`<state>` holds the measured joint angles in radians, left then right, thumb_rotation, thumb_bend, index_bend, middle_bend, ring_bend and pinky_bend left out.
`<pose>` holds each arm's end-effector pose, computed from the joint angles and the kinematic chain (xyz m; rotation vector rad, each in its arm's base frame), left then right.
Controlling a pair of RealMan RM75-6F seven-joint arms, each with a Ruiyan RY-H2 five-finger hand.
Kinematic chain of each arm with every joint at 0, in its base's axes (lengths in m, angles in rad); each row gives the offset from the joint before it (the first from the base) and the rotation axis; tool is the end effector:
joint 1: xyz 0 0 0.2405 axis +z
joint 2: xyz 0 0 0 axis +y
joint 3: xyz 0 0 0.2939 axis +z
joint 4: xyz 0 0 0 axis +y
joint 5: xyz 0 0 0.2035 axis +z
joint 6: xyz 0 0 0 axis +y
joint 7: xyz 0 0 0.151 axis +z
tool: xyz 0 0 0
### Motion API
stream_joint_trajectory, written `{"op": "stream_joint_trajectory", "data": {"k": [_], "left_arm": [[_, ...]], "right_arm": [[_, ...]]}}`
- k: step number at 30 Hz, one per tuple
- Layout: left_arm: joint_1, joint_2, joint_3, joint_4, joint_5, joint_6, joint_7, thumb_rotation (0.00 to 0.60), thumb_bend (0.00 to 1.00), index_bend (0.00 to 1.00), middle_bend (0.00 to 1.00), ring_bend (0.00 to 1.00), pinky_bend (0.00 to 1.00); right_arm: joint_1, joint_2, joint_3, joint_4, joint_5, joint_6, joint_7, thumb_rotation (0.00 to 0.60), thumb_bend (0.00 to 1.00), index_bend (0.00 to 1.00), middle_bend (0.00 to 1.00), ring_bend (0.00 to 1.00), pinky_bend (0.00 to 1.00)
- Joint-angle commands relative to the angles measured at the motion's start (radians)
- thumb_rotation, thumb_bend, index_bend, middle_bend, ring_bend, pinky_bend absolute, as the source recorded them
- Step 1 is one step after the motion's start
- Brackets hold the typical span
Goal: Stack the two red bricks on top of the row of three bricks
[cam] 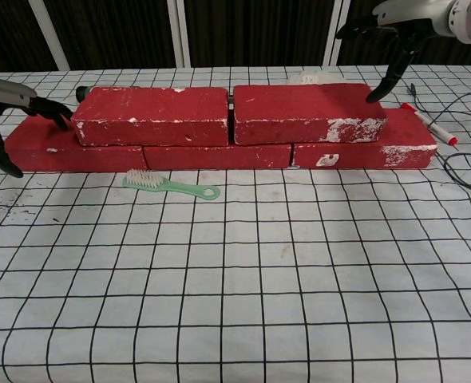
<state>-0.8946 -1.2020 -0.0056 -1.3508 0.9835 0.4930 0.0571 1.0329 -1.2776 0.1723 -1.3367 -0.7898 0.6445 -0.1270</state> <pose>-0.2613 0.4235 0.0889 -1.9135 -1.1396 -0.4169 -0.1549 -0.4842 0.0922 1.7731 -1.0777 0.8057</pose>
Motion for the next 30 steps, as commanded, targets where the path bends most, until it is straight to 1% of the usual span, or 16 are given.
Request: {"op": "stream_joint_trajectory", "data": {"k": [1, 30], "left_arm": [[0.000, 0.001, -0.002, -0.004, 0.001, 0.003, 0.002, 0.600, 0.00, 0.06, 0.10, 0.00, 0.00], [-0.002, 0.005, -0.012, -0.040, 0.004, 0.023, 0.019, 0.600, 0.00, 0.05, 0.10, 0.00, 0.00]], "right_arm": [[-0.002, 0.000, 0.001, 0.001, -0.001, -0.002, 0.000, 0.600, 0.00, 0.00, 0.00, 0.00, 0.11], [-0.023, 0.003, 0.015, 0.016, -0.016, -0.020, 0.010, 0.600, 0.00, 0.00, 0.00, 0.00, 0.11]]}}
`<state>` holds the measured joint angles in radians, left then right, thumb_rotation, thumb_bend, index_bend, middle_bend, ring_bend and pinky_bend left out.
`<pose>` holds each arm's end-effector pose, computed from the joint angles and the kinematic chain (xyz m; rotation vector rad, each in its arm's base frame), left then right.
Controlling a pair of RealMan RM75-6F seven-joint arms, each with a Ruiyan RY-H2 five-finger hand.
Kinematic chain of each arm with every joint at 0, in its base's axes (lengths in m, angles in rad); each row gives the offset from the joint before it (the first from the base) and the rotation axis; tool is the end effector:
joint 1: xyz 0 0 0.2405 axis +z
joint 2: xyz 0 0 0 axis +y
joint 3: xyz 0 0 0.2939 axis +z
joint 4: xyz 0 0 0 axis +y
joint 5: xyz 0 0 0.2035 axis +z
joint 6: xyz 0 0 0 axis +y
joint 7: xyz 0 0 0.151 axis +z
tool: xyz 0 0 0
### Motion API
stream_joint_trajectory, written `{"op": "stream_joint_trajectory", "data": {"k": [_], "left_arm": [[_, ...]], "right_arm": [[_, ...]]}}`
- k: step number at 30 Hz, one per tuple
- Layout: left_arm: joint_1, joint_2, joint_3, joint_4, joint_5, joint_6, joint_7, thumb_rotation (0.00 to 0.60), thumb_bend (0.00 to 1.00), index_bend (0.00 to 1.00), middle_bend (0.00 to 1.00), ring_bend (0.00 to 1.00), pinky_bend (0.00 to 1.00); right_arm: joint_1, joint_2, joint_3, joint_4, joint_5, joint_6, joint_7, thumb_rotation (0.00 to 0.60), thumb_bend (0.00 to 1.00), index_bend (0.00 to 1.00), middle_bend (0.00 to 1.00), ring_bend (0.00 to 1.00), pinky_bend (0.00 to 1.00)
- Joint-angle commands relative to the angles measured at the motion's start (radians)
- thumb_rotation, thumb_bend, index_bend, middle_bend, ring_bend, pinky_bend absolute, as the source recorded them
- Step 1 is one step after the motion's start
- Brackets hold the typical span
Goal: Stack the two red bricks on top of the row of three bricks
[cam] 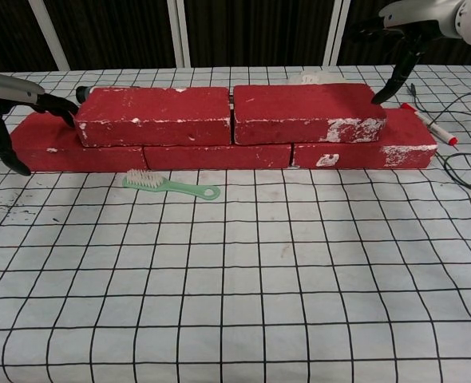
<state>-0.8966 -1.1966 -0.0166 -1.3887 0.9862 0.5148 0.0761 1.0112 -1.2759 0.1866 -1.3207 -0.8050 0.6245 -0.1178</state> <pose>-0.2501 0.4208 0.0862 -1.9349 -1.1242 -0.4478 -0.1639 -0.4845 0.0952 1.7615 -1.0900 0.7965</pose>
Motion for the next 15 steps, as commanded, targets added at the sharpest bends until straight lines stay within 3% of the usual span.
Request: {"op": "stream_joint_trajectory", "data": {"k": [1, 15], "left_arm": [[0.000, -0.001, -0.002, -0.002, 0.001, 0.002, 0.000, 0.600, 0.00, 0.05, 0.10, 0.00, 0.00], [-0.008, -0.003, -0.003, -0.011, -0.014, 0.008, 0.020, 0.600, 0.00, 0.05, 0.10, 0.00, 0.00]], "right_arm": [[-0.002, 0.001, 0.000, 0.000, -0.001, -0.001, 0.001, 0.600, 0.00, 0.00, 0.00, 0.00, 0.11], [-0.012, 0.005, 0.005, 0.003, -0.013, -0.004, 0.008, 0.600, 0.00, 0.00, 0.00, 0.00, 0.11]]}}
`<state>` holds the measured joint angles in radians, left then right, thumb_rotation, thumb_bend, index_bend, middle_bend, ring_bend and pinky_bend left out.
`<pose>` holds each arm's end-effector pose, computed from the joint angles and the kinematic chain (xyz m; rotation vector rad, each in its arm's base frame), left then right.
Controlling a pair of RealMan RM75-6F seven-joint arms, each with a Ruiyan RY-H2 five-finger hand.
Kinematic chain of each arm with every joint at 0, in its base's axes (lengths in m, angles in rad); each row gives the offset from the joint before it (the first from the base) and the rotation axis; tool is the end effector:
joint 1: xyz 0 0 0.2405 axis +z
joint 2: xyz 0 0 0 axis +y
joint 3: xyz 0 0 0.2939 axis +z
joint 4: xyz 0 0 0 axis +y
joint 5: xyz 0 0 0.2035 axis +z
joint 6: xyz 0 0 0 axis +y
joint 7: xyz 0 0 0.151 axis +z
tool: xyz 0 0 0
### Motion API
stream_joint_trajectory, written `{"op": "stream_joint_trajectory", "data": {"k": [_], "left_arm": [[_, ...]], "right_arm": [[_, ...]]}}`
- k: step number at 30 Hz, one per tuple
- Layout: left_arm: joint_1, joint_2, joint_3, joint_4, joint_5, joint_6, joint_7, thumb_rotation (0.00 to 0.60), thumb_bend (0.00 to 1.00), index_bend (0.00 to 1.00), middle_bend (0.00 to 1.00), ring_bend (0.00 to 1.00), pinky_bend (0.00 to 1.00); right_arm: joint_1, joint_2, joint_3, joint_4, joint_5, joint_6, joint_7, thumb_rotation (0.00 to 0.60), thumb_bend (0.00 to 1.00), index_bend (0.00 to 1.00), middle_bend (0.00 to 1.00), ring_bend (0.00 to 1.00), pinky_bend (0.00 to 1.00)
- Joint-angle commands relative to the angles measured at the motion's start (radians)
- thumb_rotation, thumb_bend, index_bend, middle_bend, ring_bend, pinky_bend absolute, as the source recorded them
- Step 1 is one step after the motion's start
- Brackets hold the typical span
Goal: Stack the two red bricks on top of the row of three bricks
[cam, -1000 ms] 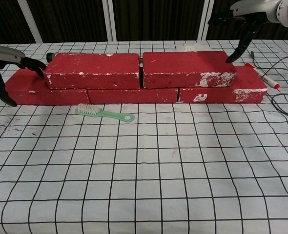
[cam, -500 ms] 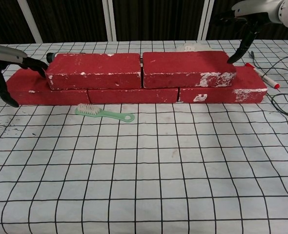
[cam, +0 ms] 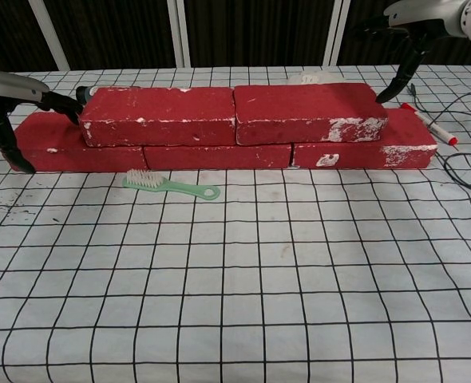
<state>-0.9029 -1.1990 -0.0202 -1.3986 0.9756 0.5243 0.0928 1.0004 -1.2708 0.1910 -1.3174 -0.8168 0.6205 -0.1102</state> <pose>-0.2446 0.4217 0.0845 -1.9407 -1.1136 -0.4591 -0.1681 -0.4841 0.0981 1.7558 -1.0908 0.7947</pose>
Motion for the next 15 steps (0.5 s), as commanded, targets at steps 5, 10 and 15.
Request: {"op": "stream_joint_trajectory", "data": {"k": [5, 10, 15], "left_arm": [[-0.003, 0.002, 0.002, -0.008, -0.011, 0.003, 0.011, 0.600, 0.00, 0.06, 0.10, 0.00, 0.00], [-0.003, 0.029, 0.012, -0.029, -0.036, 0.014, 0.031, 0.600, 0.00, 0.09, 0.10, 0.00, 0.00], [0.019, 0.096, 0.020, -0.095, -0.072, 0.072, 0.050, 0.600, 0.00, 0.09, 0.10, 0.00, 0.00]], "right_arm": [[-0.004, 0.000, 0.001, -0.001, -0.006, -0.002, 0.003, 0.600, 0.00, 0.00, 0.00, 0.00, 0.11], [-0.006, 0.002, 0.003, -0.006, -0.011, -0.002, 0.005, 0.600, 0.00, 0.00, 0.00, 0.00, 0.11], [-0.018, 0.019, 0.011, -0.031, -0.019, 0.015, 0.014, 0.600, 0.00, 0.00, 0.00, 0.00, 0.11]]}}
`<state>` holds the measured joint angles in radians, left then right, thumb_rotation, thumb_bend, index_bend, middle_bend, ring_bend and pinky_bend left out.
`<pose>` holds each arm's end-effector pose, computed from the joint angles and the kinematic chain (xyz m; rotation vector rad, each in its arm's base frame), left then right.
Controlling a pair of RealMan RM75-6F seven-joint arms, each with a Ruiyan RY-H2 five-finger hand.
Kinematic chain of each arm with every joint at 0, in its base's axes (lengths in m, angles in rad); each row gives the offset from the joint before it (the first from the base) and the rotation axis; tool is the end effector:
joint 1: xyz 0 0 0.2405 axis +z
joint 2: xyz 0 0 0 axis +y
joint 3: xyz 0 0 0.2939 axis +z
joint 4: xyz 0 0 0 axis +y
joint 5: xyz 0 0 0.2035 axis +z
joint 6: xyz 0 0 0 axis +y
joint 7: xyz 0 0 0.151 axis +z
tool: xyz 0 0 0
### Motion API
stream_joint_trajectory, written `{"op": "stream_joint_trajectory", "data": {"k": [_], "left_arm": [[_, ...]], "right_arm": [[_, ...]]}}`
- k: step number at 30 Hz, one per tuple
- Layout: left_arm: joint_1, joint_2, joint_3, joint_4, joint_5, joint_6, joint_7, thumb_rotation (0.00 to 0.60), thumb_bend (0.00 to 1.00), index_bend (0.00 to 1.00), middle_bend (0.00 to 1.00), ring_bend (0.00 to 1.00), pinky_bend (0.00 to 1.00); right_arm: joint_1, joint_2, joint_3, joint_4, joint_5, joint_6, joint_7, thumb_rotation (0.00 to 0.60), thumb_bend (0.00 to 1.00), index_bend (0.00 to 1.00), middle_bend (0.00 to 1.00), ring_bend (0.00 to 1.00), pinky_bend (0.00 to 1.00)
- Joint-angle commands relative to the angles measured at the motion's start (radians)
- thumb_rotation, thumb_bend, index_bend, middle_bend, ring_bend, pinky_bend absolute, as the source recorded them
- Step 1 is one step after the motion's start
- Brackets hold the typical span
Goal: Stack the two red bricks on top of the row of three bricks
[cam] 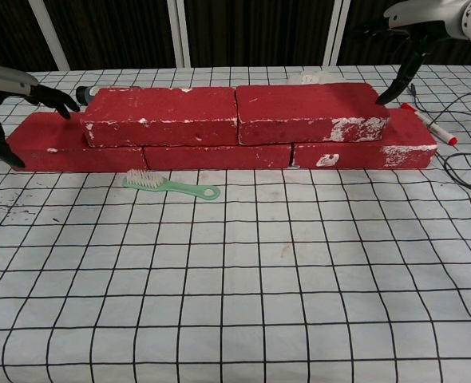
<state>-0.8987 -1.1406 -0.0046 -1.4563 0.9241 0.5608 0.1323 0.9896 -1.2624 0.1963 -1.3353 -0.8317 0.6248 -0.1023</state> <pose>-0.2476 0.4165 0.1050 -1.8996 -1.1026 -0.4514 -0.1683 -0.4805 0.0992 1.7601 -1.0949 0.8039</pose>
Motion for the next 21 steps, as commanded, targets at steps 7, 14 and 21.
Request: {"op": "stream_joint_trajectory", "data": {"k": [7, 14, 21], "left_arm": [[0.093, 0.141, -0.022, -0.147, 0.020, 0.198, -0.028, 0.600, 0.00, 0.09, 0.10, 0.00, 0.00], [0.236, 0.216, -0.011, -0.245, 0.206, 0.443, -0.069, 0.600, 0.00, 0.09, 0.10, 0.00, 0.00], [0.414, 0.236, 0.045, -0.283, 0.337, 0.679, -0.123, 0.600, 0.00, 0.09, 0.10, 0.00, 0.00]], "right_arm": [[-0.078, 0.099, 0.020, -0.126, -0.056, 0.136, 0.024, 0.600, 0.00, 0.00, 0.00, 0.00, 0.11], [-0.274, 0.217, -0.042, -0.349, -0.214, 0.425, 0.014, 0.600, 0.00, 0.00, 0.00, 0.00, 0.11], [-0.490, 0.235, -0.171, -0.477, -0.451, 0.747, -0.067, 0.600, 0.00, 0.00, 0.00, 0.00, 0.11]]}}
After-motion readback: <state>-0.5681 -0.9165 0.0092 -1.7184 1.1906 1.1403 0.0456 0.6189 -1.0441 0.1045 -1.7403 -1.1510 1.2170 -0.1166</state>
